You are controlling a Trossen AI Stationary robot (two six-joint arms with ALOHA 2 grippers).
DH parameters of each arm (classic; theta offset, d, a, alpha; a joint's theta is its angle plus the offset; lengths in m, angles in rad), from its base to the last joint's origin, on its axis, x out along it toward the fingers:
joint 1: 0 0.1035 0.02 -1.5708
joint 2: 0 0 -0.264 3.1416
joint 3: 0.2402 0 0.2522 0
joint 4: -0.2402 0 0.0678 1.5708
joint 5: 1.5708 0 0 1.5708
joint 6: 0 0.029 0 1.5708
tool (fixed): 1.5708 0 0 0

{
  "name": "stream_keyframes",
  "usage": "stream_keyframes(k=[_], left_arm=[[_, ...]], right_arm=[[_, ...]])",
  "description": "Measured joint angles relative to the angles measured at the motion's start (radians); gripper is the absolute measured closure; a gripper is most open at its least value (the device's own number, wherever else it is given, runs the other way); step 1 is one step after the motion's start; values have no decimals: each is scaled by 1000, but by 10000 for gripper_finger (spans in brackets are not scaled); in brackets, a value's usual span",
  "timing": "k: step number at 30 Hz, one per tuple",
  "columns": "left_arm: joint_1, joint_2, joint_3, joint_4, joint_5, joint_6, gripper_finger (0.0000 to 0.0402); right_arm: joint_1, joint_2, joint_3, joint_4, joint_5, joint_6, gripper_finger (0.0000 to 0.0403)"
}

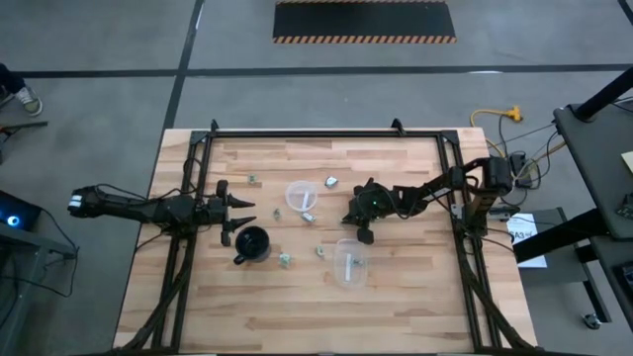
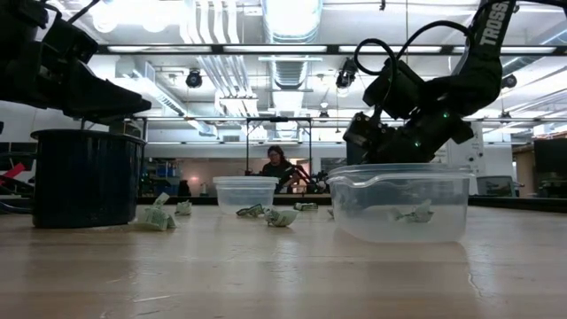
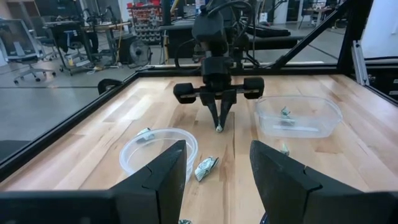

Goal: Pick and place items into bin
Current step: Put the stevia packet into the rectangular transparent bin

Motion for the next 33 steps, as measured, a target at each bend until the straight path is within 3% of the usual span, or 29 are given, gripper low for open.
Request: stream_keyframes(k=[11,22,27,33], left_arm=[[0,2,0,0,0,0,240],[0,2,0,0,-2,0,240],[0,2,0,0,-2,0,240],[0,3,0,0,-1,0,240]], right_arm=[[2,-20,-8,51,-24,42,393],[1,-135,-53,89,-23,47,391],[1,-180,-131,257,-35,91,390],[14,-174,-271,629,-83,142,390]])
